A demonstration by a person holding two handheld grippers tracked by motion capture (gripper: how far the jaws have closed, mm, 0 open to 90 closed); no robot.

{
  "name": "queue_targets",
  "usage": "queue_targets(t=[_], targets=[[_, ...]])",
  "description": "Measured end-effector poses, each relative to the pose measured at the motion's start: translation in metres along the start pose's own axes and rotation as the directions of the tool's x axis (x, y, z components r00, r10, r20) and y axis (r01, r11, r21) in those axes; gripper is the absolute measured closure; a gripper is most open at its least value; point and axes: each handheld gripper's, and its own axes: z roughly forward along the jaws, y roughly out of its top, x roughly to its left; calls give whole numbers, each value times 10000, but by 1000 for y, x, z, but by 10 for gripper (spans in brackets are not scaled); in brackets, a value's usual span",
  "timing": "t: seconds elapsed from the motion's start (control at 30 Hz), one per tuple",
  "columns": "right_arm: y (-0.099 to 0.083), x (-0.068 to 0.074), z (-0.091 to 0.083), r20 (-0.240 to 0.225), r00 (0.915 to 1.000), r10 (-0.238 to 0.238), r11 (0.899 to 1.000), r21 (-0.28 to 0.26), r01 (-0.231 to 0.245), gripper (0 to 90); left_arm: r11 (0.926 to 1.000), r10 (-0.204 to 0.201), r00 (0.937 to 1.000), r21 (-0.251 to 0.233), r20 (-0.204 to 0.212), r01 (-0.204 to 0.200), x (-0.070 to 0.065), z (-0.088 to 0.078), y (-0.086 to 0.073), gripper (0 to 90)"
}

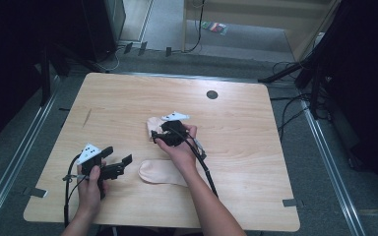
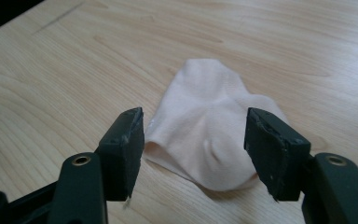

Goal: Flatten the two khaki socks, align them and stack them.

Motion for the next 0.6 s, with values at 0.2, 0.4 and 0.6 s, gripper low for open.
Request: queue_targets(t=[0.2, 0.4, 0.6], targets=[[0, 5, 14, 120, 9997, -205, 9989, 426, 200, 367, 10000, -18, 10000, 13, -15, 18, 0, 1, 0, 103], [-3, 9, 23, 571, 9965, -610, 9958, 719, 569, 540, 10000, -24, 10000, 44, -30, 24, 0, 1, 0, 103], [-3, 1, 26, 680, 9972, -311, 9941, 1054, 239, 795, 10000, -23, 10000, 64, -42, 23, 0, 1, 0, 103]])
